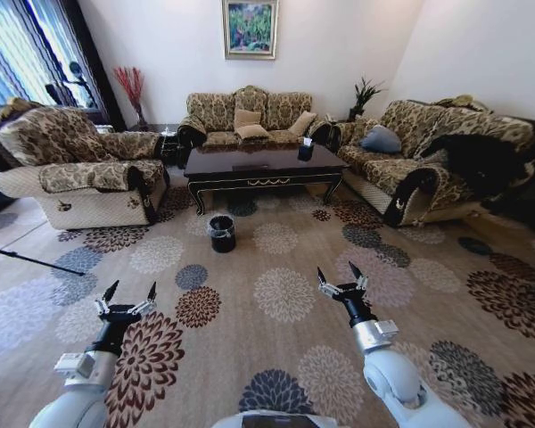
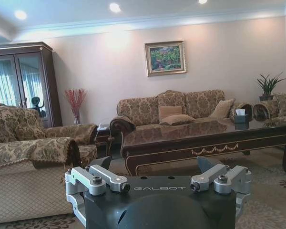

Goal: Move to the front of the table and pick up the trash from the floor, then place it into the trash bin.

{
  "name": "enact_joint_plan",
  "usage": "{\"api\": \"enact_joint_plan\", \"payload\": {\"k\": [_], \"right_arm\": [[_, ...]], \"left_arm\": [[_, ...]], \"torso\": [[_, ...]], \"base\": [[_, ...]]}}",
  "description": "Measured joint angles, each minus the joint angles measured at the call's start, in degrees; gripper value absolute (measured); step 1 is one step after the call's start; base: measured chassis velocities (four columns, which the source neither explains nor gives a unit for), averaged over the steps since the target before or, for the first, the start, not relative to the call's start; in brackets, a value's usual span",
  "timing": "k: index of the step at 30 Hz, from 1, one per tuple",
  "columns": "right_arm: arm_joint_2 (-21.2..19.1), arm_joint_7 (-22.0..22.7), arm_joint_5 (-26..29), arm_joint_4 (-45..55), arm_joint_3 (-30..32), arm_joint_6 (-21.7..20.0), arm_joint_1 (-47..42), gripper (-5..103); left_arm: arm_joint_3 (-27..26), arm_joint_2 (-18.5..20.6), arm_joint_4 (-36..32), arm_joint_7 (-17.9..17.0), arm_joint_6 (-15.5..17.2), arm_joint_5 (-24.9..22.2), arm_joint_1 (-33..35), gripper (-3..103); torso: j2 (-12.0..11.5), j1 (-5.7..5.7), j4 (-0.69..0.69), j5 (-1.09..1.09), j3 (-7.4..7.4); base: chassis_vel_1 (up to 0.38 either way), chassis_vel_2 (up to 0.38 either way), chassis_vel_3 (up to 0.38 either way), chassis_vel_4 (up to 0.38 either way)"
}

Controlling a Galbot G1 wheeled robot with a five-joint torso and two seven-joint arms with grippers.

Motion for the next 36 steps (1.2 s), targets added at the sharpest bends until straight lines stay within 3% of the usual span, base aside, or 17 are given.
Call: {"api": "enact_joint_plan", "payload": {"k": [36], "right_arm": [[0.0, 0.0, 0.0, 0.0, 0.0, 0.0, 0.0, 100]], "left_arm": [[0.0, 0.0, 0.0, 0.0, 0.0, 0.0, 0.0, 100]], "torso": [[10.1, 4.49, 0.0, 0.0, 5.59]], "base": [[0.0, 0.0, 0.0, 0.0]]}}
